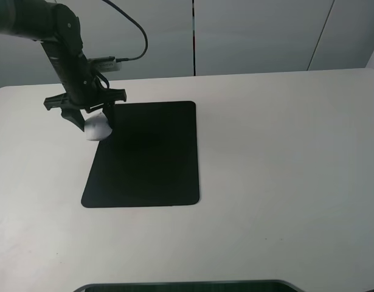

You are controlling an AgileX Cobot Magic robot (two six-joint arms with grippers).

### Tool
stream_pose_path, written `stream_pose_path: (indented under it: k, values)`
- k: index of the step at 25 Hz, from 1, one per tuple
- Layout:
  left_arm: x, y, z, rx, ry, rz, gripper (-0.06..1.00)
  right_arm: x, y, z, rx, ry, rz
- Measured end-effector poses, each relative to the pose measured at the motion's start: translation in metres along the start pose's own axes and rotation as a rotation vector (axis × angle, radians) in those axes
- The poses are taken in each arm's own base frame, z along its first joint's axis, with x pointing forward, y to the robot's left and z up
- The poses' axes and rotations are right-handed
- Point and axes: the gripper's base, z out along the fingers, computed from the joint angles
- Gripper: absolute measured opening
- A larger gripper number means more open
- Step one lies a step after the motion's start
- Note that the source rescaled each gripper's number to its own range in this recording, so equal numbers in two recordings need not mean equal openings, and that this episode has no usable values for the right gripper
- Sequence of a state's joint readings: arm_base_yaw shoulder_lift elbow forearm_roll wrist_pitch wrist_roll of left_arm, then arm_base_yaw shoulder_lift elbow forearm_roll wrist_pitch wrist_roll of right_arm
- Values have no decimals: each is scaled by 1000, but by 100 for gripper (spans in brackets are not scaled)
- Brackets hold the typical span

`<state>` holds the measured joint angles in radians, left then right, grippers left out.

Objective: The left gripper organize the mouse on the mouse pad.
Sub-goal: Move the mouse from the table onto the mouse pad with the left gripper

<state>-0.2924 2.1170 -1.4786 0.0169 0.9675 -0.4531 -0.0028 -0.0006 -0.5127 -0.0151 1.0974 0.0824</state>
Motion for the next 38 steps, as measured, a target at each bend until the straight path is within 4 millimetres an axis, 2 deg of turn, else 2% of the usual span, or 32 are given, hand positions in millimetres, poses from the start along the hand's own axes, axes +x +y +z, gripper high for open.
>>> stream_pose_path:
  k: [14,26,38]
  values:
    - [35,-74,-4,62,-60,5,3,0,0,0,0,0,0]
    - [45,-88,-3,56,-64,23,3,0,0,0,0,0,0]
    - [56,-101,18,-5,-54,60,3,0,0,0,0,0,2]
